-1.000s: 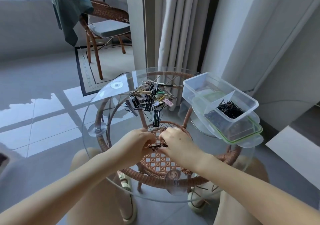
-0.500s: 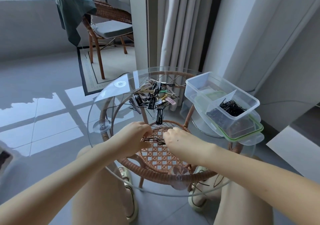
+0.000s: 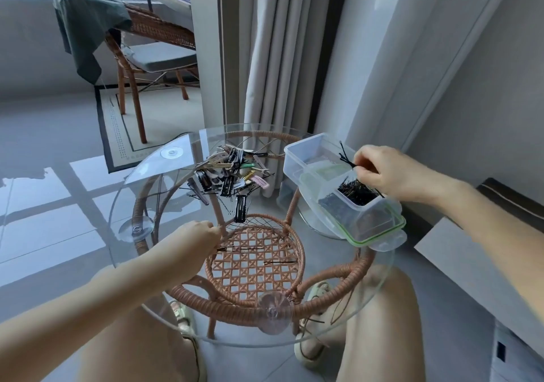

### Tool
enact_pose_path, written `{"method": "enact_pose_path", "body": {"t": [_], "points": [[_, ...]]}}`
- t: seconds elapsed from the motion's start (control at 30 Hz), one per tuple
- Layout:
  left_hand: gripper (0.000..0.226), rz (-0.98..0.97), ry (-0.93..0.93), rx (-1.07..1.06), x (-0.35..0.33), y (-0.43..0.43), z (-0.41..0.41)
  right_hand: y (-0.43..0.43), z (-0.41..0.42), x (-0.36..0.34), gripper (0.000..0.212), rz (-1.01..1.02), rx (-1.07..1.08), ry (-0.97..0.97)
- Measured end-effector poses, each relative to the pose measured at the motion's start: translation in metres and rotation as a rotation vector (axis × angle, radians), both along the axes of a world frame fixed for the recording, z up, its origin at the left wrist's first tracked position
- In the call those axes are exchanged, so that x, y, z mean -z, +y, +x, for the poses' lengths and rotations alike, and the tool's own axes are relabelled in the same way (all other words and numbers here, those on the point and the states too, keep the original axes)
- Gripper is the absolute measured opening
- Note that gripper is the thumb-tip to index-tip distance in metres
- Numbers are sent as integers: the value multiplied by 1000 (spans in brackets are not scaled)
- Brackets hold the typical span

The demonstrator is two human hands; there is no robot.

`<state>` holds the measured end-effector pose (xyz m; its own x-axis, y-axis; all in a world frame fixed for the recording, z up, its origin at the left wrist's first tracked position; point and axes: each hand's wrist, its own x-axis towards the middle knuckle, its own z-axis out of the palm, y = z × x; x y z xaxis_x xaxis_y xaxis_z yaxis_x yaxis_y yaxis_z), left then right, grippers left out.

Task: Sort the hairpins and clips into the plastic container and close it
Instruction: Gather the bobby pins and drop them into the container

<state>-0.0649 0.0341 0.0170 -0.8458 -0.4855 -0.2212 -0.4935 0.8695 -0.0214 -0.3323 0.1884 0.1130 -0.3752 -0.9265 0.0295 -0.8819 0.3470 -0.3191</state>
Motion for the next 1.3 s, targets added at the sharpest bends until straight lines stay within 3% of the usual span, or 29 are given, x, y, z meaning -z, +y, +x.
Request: {"method": "enact_pose_path", "body": {"t": [0.1, 0.2, 0.37, 0.47, 0.53, 0.67, 0.83, 1.03, 1.13, 1.23, 1.3], "points": [[45, -61, -133, 9, 4, 3, -7, 1, -26, 5, 10, -25, 80, -50], [46, -112, -152, 36, 8, 4, -6, 3, -38, 19, 10, 1, 55, -26], [35, -106, -51, 30, 16, 0, -4, -4, -42, 34, 7, 159, -224, 283], [12, -19, 84, -6, 5, -4, -5, -8, -51, 36, 11, 210, -377, 552], [11, 40, 184, -24, -12, -4, -11, -12, -55, 35, 14, 243, -415, 597], [14, 192, 335, -16, -49, 7, -47, -19, -56, 31, 16, 184, -411, 384], [17, 348, 382, 85, -81, 39, -129, -2, -63, 19, 16, -46, -210, 111], [38, 185, 305, 128, -80, 73, -217, 33, -59, 8, 20, -251, 7, 156], [30, 130, 238, 172, -79, 71, -231, 41, -53, 13, 22, -243, 18, 213], [36, 153, 391, 117, -82, 48, -220, 42, -38, 15, 22, -298, -14, 256], [37, 200, 535, 55, -86, 24, -200, 38, -18, 17, 22, -358, -54, 167]]}}
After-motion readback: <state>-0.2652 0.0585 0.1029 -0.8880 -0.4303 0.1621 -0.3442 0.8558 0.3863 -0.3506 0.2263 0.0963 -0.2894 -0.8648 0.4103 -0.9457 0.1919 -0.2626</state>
